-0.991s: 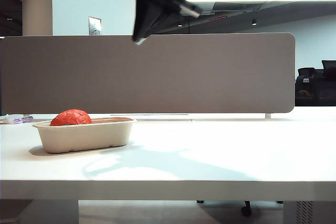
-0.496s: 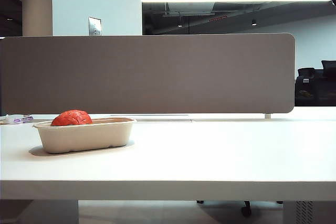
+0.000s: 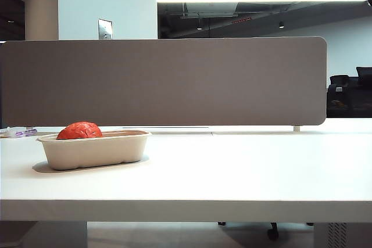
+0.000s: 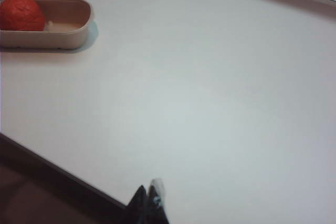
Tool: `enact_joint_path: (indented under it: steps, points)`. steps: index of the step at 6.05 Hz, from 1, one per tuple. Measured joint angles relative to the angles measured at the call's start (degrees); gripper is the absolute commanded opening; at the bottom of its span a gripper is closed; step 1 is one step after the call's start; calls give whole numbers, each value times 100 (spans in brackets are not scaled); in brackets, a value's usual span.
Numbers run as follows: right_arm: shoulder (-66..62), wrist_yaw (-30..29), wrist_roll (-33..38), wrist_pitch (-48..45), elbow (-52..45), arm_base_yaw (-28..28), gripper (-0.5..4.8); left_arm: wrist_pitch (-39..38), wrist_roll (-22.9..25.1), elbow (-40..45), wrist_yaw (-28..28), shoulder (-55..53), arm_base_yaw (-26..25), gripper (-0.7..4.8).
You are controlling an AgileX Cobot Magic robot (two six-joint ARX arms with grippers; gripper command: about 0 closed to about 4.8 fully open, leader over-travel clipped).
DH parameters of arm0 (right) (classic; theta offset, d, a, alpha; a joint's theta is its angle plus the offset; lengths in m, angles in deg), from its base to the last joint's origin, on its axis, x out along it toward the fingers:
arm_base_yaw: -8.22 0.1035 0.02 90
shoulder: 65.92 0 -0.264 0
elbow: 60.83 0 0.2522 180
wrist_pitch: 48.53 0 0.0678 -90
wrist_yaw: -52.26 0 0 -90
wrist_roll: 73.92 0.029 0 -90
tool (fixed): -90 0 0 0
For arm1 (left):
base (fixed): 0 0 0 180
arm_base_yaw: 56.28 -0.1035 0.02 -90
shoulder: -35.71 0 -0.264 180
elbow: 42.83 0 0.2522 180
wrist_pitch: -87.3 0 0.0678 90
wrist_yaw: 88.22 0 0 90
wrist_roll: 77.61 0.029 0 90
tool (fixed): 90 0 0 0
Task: Pick up the orange and place it into the paper lunchbox.
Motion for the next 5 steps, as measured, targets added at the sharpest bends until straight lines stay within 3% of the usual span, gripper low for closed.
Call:
enact_joint_path:
  steps: [1, 2, 3, 4, 5]
  points:
    - [0, 0, 0, 0, 0, 0, -5, 4, 0, 15, -46, 20, -149, -5]
    - [-2, 0, 2, 0, -2, 0, -5, 555, 138, 501, 507, 229, -2205, -5]
    - [-2, 0, 2, 2, 0, 0, -5, 726, 160, 605, 557, 232, -2205, -5]
    - [0, 0, 2, 0, 0, 0, -5, 911, 404, 603, 258, 232, -1742, -5]
    - [-2, 0, 2, 2, -2, 0, -5, 883, 413, 605, 94, 232, -1641, -5]
